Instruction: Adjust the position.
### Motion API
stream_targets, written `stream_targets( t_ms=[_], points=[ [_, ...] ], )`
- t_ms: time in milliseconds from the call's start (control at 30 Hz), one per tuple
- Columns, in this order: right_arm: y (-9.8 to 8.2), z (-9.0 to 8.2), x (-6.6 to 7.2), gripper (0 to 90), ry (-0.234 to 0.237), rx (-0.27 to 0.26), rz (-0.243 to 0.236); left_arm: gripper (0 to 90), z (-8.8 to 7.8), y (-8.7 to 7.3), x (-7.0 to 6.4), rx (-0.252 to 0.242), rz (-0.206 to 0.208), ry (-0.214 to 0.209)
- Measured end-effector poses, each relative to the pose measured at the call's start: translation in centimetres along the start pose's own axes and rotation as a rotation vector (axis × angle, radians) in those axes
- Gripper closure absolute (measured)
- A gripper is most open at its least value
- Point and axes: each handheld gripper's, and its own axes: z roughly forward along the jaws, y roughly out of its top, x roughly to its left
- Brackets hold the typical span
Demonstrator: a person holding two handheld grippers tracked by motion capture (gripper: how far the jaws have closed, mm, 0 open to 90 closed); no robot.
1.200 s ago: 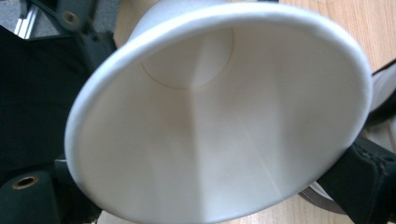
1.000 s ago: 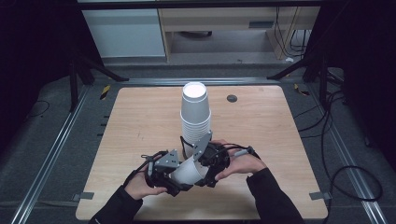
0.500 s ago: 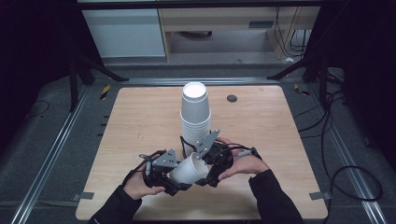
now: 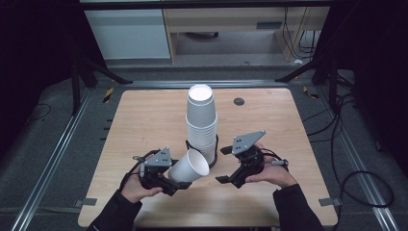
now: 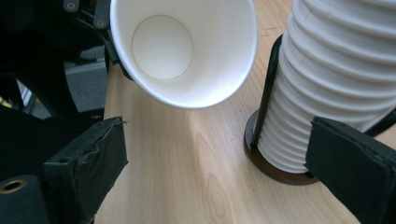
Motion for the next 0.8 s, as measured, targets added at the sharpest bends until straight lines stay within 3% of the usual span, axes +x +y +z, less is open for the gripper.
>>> stream_targets(
  t_ms=[267, 333, 400, 800],
  points=[
    [-1.4, 0.1, 0.9, 5.6, -0.003, -0.088, 0.053, 22.1, 0.9, 0.1, -0.5, -0.020, 0.006, -0.014],
    [-1.3, 0.2, 0.9, 5.6, -0.019, -0.086, 0.058, 22.1, 1.2, 0.2, -0.6, -0.016, 0.010, -0.020],
    [-1.3, 0.4, 1.0, 5.5, 0.002, -0.106, 0.070, 22.1, 1.5, 0.2, -0.7, -0.015, 0.011, -0.022],
    [-0.8, 2.7, 1.3, 4.9, 0.042, -0.088, 0.072, 22.1, 2.5, 0.4, -1.4, -0.008, 0.026, -0.026]
  ],
)
